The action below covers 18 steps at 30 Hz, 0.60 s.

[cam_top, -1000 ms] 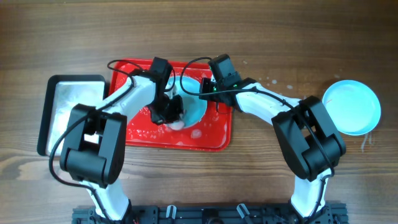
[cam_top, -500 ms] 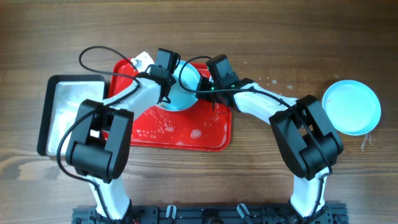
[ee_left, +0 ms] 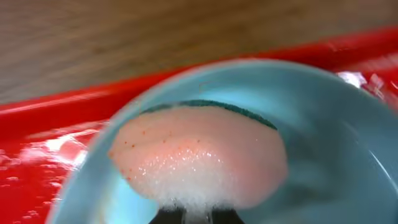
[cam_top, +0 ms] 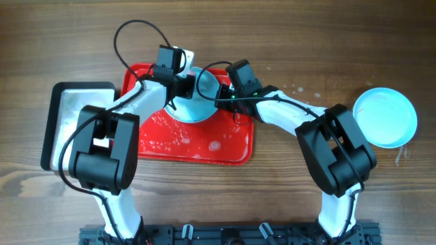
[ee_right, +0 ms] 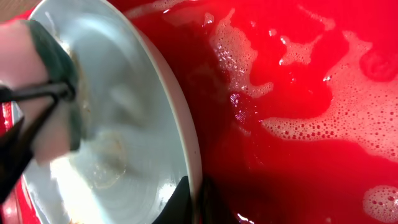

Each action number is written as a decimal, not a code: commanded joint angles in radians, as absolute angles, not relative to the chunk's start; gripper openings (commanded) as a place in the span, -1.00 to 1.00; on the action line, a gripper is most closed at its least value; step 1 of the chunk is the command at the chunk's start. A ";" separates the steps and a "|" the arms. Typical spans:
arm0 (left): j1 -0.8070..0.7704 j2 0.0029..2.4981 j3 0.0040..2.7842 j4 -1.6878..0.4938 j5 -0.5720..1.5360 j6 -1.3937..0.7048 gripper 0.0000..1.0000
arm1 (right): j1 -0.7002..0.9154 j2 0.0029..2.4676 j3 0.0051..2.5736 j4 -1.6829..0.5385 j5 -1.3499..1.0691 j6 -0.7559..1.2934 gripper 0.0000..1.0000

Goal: Clean dirty plates on tray and stack at the side
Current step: 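Keep scrubbing the plate rim with the sponge while the right gripper holds it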

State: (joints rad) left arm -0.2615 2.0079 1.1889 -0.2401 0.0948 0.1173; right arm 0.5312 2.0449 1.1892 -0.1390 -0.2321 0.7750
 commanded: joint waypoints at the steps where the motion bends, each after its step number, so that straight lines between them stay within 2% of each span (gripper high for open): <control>1: -0.299 2.121 1.102 -0.380 0.375 0.241 -0.92 | 0.538 2.121 1.152 -0.165 -0.215 0.759 -0.90; 5: -0.299 2.091 1.109 -0.403 0.547 0.242 -0.92 | 0.538 2.121 1.152 -0.165 -0.215 0.759 -0.91; 8: -0.296 2.081 1.110 -0.408 0.504 0.246 -0.92 | 0.538 2.121 1.152 -0.165 -0.215 0.759 -0.91; 13: -0.292 2.082 1.110 -0.294 -0.008 0.025 -0.92 | 0.538 2.121 1.152 -0.165 -0.215 0.759 -0.91; 18: -0.293 2.083 1.110 -0.091 -0.246 -0.106 -0.92 | 0.538 2.121 1.152 -0.165 -0.215 0.759 -0.91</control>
State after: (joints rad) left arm -0.3176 1.9972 1.1564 -0.1356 0.0948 0.0139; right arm 0.5312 2.0449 1.1892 -0.1379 -0.2317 0.7742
